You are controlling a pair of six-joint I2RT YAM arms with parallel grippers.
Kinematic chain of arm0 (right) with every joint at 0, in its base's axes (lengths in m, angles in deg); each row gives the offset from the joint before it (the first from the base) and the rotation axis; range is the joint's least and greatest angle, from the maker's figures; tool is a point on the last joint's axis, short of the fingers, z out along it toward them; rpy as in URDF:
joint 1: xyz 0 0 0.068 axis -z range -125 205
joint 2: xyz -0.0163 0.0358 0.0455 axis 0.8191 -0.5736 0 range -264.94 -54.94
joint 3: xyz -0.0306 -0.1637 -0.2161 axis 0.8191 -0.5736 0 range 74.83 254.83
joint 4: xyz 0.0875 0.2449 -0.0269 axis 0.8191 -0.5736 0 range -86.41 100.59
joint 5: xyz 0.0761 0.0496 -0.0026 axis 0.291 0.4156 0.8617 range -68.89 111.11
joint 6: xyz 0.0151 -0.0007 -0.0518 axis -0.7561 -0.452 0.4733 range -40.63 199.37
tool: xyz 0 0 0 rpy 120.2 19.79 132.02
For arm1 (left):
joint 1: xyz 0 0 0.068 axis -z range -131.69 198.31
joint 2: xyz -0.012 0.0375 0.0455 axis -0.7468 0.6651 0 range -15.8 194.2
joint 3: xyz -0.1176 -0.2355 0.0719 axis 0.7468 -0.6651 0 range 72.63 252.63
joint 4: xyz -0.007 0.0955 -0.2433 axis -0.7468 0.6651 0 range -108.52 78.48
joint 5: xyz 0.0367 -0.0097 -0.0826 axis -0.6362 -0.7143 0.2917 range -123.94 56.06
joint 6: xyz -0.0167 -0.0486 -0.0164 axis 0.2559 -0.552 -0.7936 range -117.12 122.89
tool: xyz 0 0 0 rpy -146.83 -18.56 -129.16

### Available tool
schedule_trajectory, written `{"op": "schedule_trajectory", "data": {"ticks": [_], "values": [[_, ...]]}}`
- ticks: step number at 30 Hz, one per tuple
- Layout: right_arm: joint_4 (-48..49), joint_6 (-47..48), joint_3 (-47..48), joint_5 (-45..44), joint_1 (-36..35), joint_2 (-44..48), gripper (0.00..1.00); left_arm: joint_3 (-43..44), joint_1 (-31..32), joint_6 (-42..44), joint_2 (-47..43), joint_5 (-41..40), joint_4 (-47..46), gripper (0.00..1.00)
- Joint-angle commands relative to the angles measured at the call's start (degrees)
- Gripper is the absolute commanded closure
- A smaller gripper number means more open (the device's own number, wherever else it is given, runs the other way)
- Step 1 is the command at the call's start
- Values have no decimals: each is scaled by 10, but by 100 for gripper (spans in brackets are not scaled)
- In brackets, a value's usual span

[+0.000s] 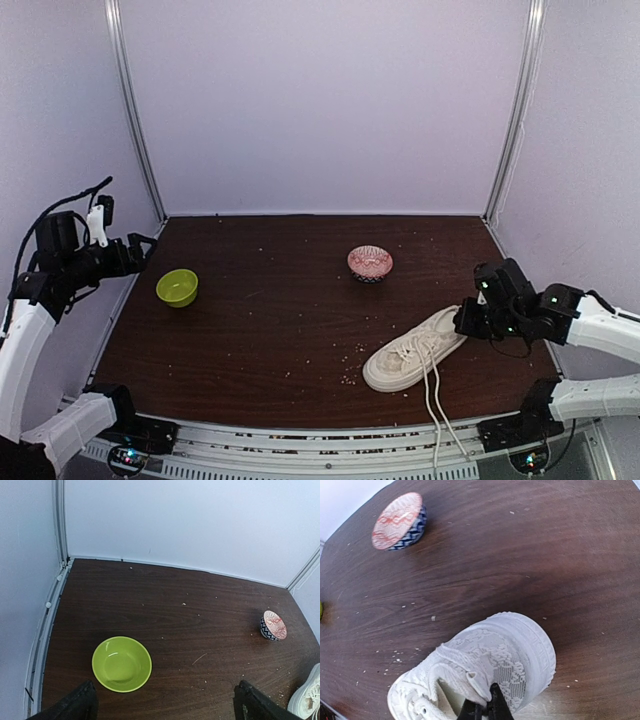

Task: Tie the shoes

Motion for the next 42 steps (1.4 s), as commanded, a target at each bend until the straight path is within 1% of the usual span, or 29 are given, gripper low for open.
{"op": "schedule_trajectory", "data": {"ticks": [1, 4, 7, 12, 15, 16, 19, 23, 26, 27, 29, 30, 31, 32, 35, 36, 38, 42], "values": [[62, 31, 88, -1, -54, -58, 100, -9, 1, -1, 8, 38, -31, 4], [60, 61, 165, -4, -97, -141, 100, -8, 6, 0, 25, 58, -31, 5], [53, 98, 265, -5, -137, -238, 100, -9, 19, -1, 41, 65, -32, 7], [48, 169, 432, 31, -198, -408, 100, -6, 91, 7, 63, 50, -25, 8], [45, 195, 530, 66, -218, -503, 100, -4, 129, 10, 70, 50, -23, 7], [45, 199, 558, 77, -221, -537, 100, -4, 133, 10, 72, 52, -22, 7], [51, 208, 619, 107, -229, -593, 100, -3, 136, 11, 80, 54, -23, 7], [66, 226, 658, 144, -235, -635, 82, -1, 135, 12, 93, 50, -21, 7], [77, 237, 656, 147, -239, -641, 66, 4, 136, 19, 101, 42, -11, 7], [81, 239, 647, 145, -239, -638, 55, 3, 135, 21, 102, 42, -9, 7], [92, 244, 623, 138, -240, -620, 38, 4, 135, 23, 105, 39, -9, 7], [97, 249, 610, 132, -240, -605, 26, 4, 135, 24, 107, 35, -8, 7], [99, 254, 594, 121, -240, -588, 19, 5, 135, 26, 108, 31, -8, 6], [99, 259, 578, 108, -239, -565, 14, 6, 136, 30, 109, 28, -7, 6], [91, 269, 518, 46, -244, -488, 9, 6, 135, 35, 112, 17, -7, 5], [86, 270, 496, 11, -249, -461, 8, 7, 135, 36, 115, 15, -7, 5], [83, 258, 449, -43, -271, -410, 6, 7, 135, 37, 119, 17, -12, 5], [82, 201, 354, -76, -307, -368, 5, 9, 144, 39, 140, 31, -28, 5]]}}
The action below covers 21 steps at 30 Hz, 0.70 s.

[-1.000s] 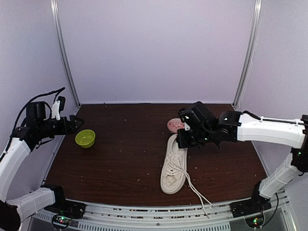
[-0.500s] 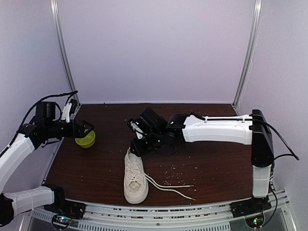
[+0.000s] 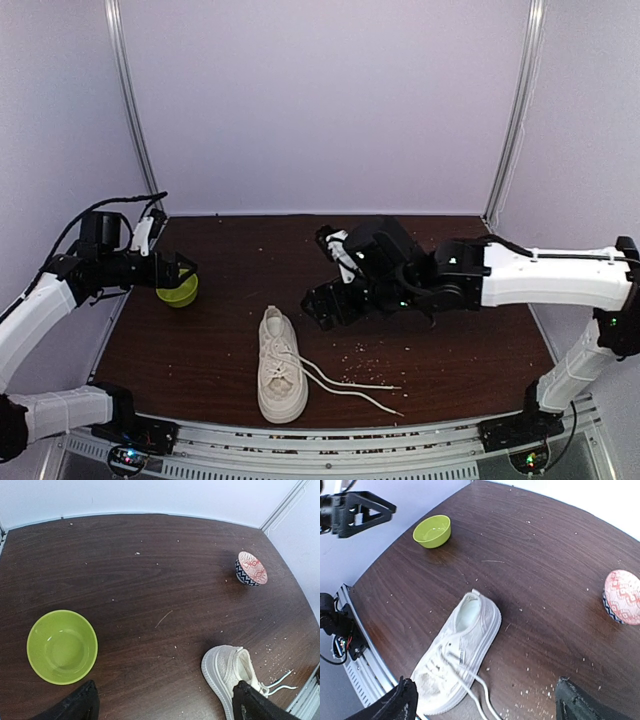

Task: Tie the shoes

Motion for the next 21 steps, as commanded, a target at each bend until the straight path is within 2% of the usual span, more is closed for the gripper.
{"op": "schedule_trajectory", "data": {"ticks": [1, 4, 6, 9, 12, 17, 19, 21], "values": [[3, -61, -96, -81, -47, 35, 5, 20, 21, 13, 28, 5, -29, 6], [37, -110, -157, -95, -93, 42, 5, 42, 63, -3, 67, -2, -32, 7], [26, -143, -160, -131, -130, 27, 5, 54, 99, -24, 89, -8, -53, 7], [10, -169, -115, -171, -190, -20, 5, 79, 150, -51, 138, -29, -83, 7], [54, -154, -72, -145, -229, -66, 6, 124, 175, -77, 200, -18, -97, 7], [79, -107, -8, -90, -248, -130, 14, 179, 205, -85, 282, -4, -113, 9], [74, -97, 9, -101, -250, -152, 15, 200, 217, -82, 316, -3, -114, 11], [26, -101, 37, -141, -251, -182, 14, 219, 235, -85, 348, 5, -117, 13]]}}
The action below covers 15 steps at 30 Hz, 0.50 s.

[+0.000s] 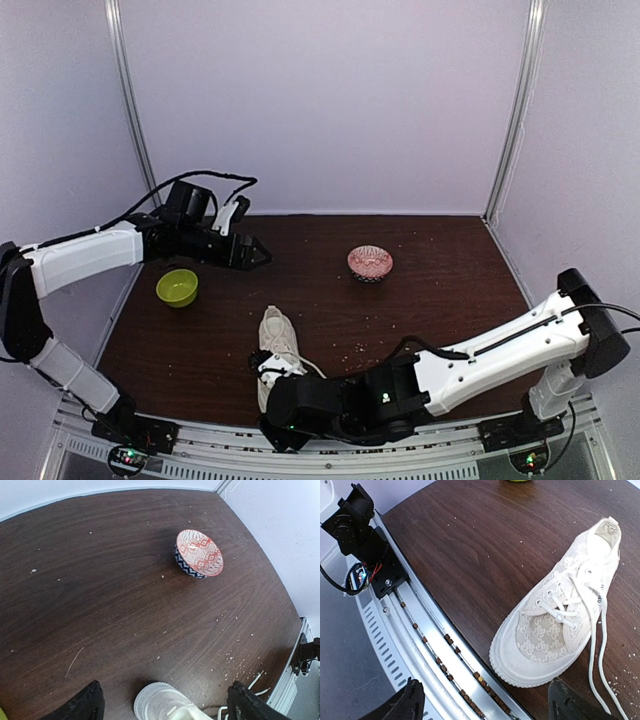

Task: Tie the shoes

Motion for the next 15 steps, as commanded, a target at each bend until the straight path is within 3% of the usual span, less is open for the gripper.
{"op": "schedule_trajectory", "data": {"ticks": [1, 5, 8, 15], "values": [[-53, 9, 55, -56, -1, -51, 13, 48, 33, -13, 62, 19, -33, 14], [-98, 3, 88, -102, -2, -89, 8, 71, 59, -15, 114, 25, -38, 16], [-124, -3, 119, -129, -1, -116, 6, 78, 62, -19, 143, 41, -51, 27], [-171, -24, 162, -156, 11, -170, 1, 78, 64, -34, 190, 72, -80, 39]]}}
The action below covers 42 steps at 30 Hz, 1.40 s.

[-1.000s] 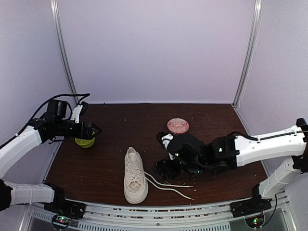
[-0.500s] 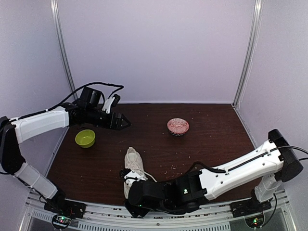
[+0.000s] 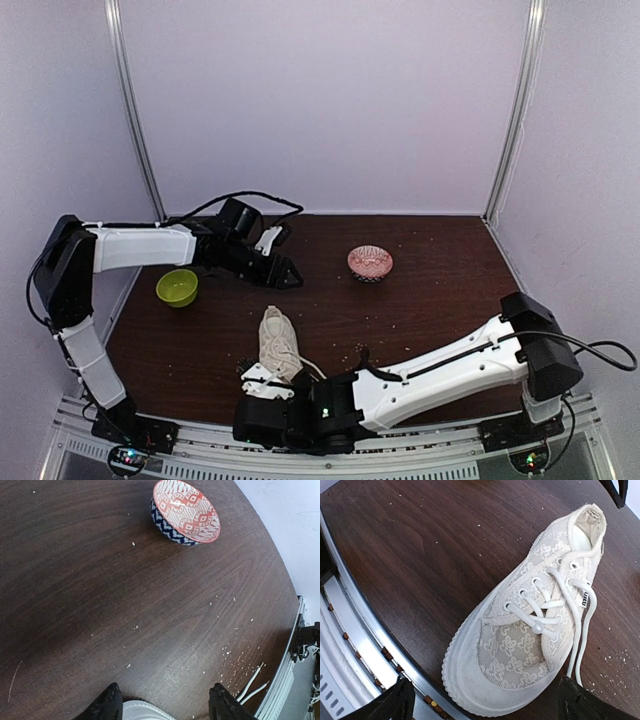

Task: Tie the shoes

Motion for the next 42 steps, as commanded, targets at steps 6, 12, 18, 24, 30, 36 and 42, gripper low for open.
{"op": "schedule_trajectory", "data": {"ticks": [6, 12, 18, 24, 30, 36, 42], "values": [[-62, -36, 7, -32, 37, -28, 0, -1, 1, -18, 36, 42, -53, 55], [-55, -66, -107, -38, 82, 33, 0, -89, 1, -41, -16, 42, -87, 59], [-46, -77, -231, -56, 134, 118, 0, -212, 16, -78, -102, 58, -123, 60], [-7, -57, -293, -31, 201, 184, 0, -306, 40, -121, -212, 55, -123, 60], [58, -31, -335, 54, 239, 261, 1, -311, 40, -114, -315, -21, -66, 49], [115, -43, -350, 133, 247, 275, 5, -232, 40, -29, -261, -69, 31, 40], [184, -32, -376, 197, 218, 270, 22, -252, -7, -46, -247, -61, -21, 30]]}}
